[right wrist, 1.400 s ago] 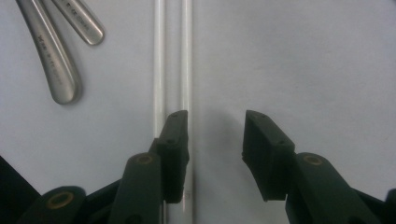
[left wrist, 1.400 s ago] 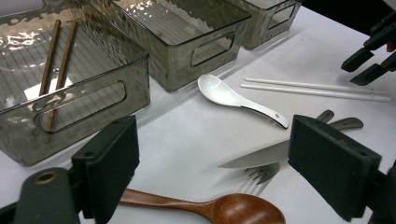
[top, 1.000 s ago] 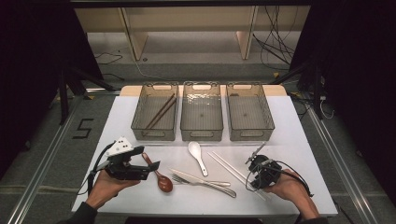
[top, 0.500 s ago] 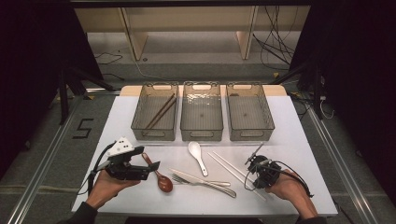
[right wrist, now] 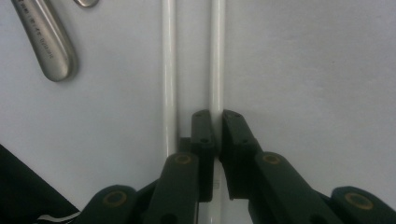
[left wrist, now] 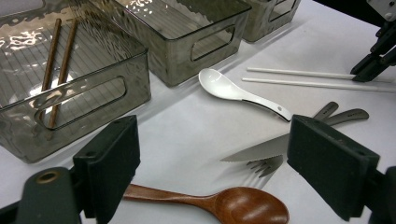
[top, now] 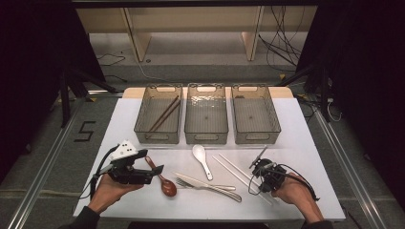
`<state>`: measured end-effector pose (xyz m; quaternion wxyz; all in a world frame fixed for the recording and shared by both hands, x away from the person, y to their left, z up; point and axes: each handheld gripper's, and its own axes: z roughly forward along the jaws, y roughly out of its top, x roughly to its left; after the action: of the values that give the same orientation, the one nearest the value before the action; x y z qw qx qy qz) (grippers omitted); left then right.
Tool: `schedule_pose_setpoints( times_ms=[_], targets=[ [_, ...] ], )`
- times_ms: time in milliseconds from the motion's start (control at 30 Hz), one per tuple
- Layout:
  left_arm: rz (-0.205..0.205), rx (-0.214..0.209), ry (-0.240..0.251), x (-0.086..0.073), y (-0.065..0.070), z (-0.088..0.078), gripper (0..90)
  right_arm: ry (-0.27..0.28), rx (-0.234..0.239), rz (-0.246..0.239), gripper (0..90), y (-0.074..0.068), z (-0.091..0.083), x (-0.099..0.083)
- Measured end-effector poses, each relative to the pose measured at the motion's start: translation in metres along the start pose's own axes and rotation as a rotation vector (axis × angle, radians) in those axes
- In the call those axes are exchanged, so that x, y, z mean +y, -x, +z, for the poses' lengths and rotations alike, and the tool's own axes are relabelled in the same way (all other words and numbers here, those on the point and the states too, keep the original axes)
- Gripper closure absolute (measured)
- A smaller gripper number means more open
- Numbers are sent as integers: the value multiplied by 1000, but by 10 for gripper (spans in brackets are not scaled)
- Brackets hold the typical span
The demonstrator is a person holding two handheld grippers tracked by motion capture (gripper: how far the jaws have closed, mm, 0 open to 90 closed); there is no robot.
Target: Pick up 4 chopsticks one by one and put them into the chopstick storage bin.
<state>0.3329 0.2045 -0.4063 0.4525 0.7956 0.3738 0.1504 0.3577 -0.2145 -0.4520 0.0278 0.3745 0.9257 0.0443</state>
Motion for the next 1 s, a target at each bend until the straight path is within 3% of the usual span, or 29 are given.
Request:
schedule_pose_setpoints(
  times_ms=[167,333,500,733,1000],
  targets=[
    [0,2,-1,0,-1,1,164,20,2,-9,849,0,-5,-1],
    [5,-3,-7,0,0,1,164,85,1,-25,848,-3,-17,-1],
    [21,-27,-10,3,4,4,164,136,-5,-100,848,-16,-27,5],
    [100,-91,-78,14,18,15,164,187,-17,-203,848,-39,-40,15],
    [195,-128,-121,31,35,26,164,183,-21,-290,847,-58,-42,24]
  ],
)
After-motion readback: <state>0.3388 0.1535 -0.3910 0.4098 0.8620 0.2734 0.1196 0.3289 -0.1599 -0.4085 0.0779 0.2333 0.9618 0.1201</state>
